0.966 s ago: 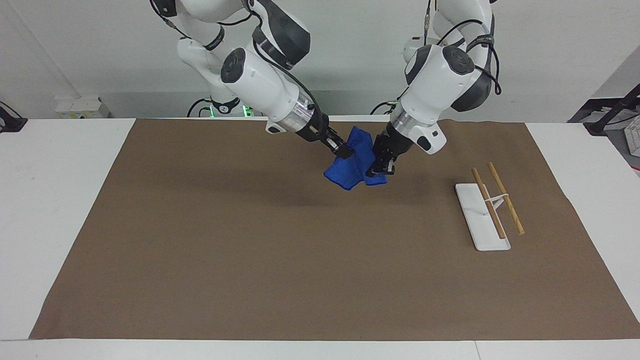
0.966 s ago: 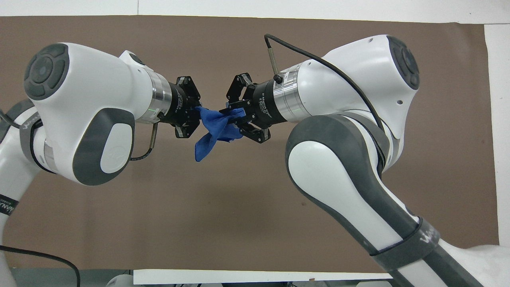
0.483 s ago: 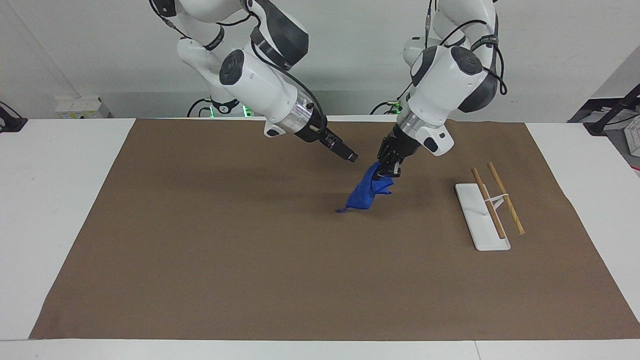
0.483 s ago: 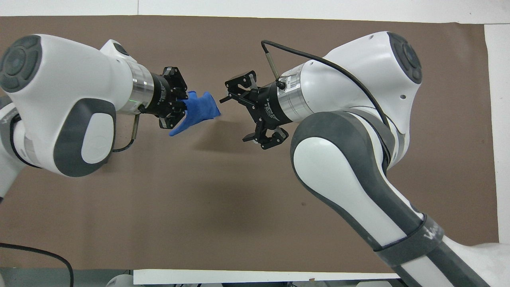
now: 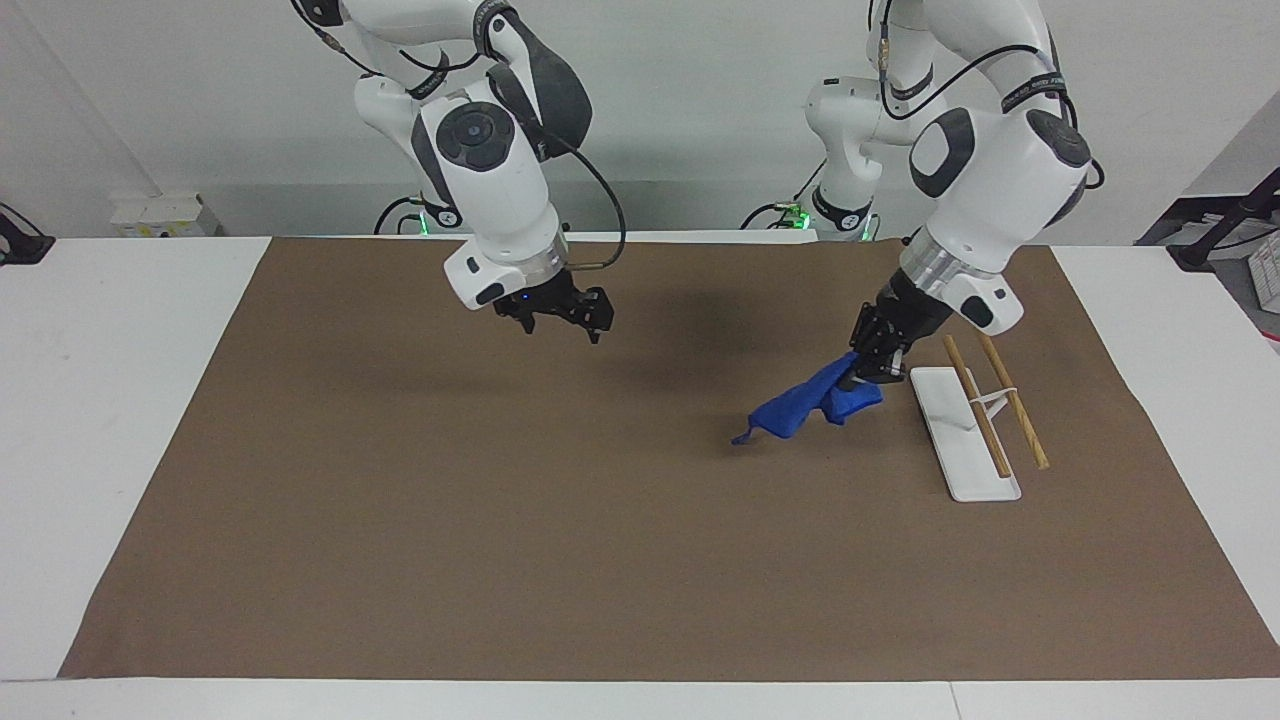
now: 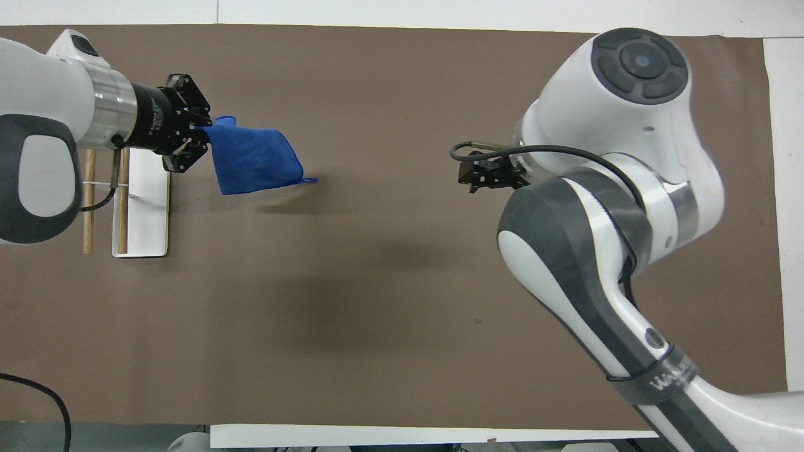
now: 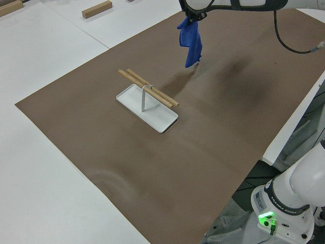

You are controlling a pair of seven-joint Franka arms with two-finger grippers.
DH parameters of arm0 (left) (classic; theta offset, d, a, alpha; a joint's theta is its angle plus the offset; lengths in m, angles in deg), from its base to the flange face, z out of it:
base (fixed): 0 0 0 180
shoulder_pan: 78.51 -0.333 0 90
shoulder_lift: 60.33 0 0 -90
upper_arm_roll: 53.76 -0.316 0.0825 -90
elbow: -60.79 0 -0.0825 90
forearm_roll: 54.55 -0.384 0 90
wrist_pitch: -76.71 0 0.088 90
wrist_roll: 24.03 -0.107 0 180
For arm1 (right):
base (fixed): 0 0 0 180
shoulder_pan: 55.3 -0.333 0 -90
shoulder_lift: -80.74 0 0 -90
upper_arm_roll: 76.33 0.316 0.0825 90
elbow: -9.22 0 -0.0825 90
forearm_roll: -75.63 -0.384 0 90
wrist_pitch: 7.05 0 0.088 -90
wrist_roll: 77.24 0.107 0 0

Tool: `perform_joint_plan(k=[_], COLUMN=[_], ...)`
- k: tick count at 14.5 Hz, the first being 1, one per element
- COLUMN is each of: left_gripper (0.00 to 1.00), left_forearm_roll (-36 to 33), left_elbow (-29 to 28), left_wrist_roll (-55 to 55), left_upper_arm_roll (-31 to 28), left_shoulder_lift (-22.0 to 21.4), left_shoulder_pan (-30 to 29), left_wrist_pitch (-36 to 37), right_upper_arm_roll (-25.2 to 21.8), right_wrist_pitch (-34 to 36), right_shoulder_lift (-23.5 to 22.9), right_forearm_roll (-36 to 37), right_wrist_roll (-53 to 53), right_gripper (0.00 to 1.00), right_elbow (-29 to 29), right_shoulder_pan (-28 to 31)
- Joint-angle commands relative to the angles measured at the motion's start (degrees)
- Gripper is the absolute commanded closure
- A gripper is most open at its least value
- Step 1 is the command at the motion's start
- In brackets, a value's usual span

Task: Right arm passes towel to left arm to hang
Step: 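Carry the towel over the wooden rack while the right gripper retracts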

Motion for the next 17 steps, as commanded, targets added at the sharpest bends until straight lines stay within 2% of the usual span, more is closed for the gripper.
perform_joint_plan(k=[1, 5, 7, 10, 12, 15, 17], left_gripper=[1.0, 1.0, 1.0, 1.0, 1.0, 1.0, 1.0], left_forearm_roll=[0.6, 0.5, 0.5, 0.6, 0.6, 0.6, 0.4], left_elbow=[-3.1, -5.1, -5.0, -4.3, -3.7, -3.3, -3.3], left_wrist_roll=[-1.0, -3.1, -8.6, -19.1, -25.1, -32.9, -36.9], left_upper_arm_roll=[0.4, 0.4, 0.4, 0.5, 0.5, 0.4, 0.4], left_shoulder_lift=[-1.6, -2.5, -2.3, -2.1, -1.9, -1.8, -1.7], left_shoulder_pan=[-4.5, -10.1, -13.5, -17.7, -19.5, -20.3, -21.6], left_wrist_pitch=[-0.4, -3.1, -4.5, -5.1, -7.1, -11.2, -11.4], right_upper_arm_roll=[-8.7, -23.4, -28.5, -29.6, -29.7, -29.2, -29.1], right_wrist_pitch=[1.7, 4.6, 6.4, 8.4, 13.0, 13.4, 13.2], right_shoulder_lift=[3.1, 5.8, 6.4, 8.5, 8.6, 8.9, 9.2], right_forearm_roll=[1.3, 0.8, 0.3, 0.1, 0.1, 0.0, 0.0], right_wrist_roll=[-12.5, -22.6, -26.6, -29.5, -29.5, -29.0, -28.9], right_gripper=[0.0, 0.0, 0.0, 0.0, 0.0, 0.0, 0.0], right_elbow=[-0.1, 0.5, 1.9, 4.0, 6.9, 6.6, 6.2], right_shoulder_pan=[-1.7, -5.1, -5.8, -5.6, -5.4, -5.2, -5.1])
